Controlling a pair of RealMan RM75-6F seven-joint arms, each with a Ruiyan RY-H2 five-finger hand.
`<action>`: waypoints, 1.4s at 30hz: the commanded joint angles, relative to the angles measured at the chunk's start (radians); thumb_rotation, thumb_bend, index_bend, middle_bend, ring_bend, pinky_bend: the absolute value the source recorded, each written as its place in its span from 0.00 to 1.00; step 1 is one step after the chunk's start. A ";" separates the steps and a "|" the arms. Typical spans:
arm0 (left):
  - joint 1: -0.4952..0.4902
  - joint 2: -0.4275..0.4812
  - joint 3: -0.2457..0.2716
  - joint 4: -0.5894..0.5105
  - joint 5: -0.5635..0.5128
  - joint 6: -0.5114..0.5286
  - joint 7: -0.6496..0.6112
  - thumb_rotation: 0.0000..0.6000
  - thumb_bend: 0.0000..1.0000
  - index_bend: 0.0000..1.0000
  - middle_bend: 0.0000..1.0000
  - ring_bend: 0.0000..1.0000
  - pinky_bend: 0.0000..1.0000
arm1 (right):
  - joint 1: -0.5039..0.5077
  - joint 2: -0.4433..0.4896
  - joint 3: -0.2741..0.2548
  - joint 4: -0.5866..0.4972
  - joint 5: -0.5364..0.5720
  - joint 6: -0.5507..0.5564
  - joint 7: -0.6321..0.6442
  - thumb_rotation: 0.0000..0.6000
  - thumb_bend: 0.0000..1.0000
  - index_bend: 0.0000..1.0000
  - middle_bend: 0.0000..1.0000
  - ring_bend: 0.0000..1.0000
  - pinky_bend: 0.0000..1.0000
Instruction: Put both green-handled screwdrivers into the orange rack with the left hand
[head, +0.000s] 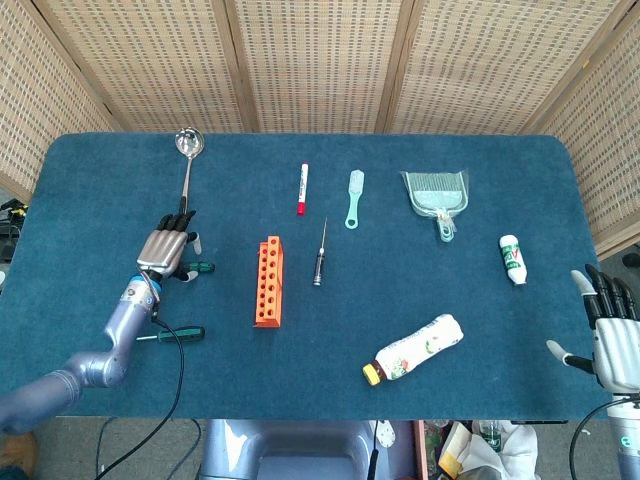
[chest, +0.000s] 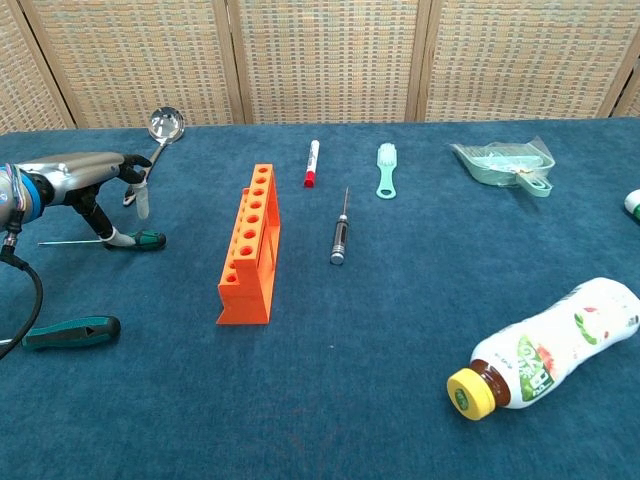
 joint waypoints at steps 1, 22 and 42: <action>-0.013 -0.021 0.003 0.025 -0.022 -0.010 0.020 1.00 0.21 0.48 0.00 0.00 0.00 | 0.001 0.000 0.000 0.000 0.003 -0.004 0.003 1.00 0.00 0.00 0.00 0.00 0.00; -0.010 0.028 -0.012 -0.038 -0.086 -0.013 -0.009 1.00 0.36 0.62 0.00 0.00 0.00 | 0.004 0.004 0.006 0.010 0.014 -0.011 0.032 1.00 0.00 0.00 0.00 0.00 0.00; 0.188 0.560 -0.036 -0.582 0.509 0.173 -1.114 1.00 0.39 0.63 0.00 0.00 0.00 | 0.001 0.002 0.002 -0.001 0.003 0.000 0.022 1.00 0.00 0.00 0.00 0.00 0.00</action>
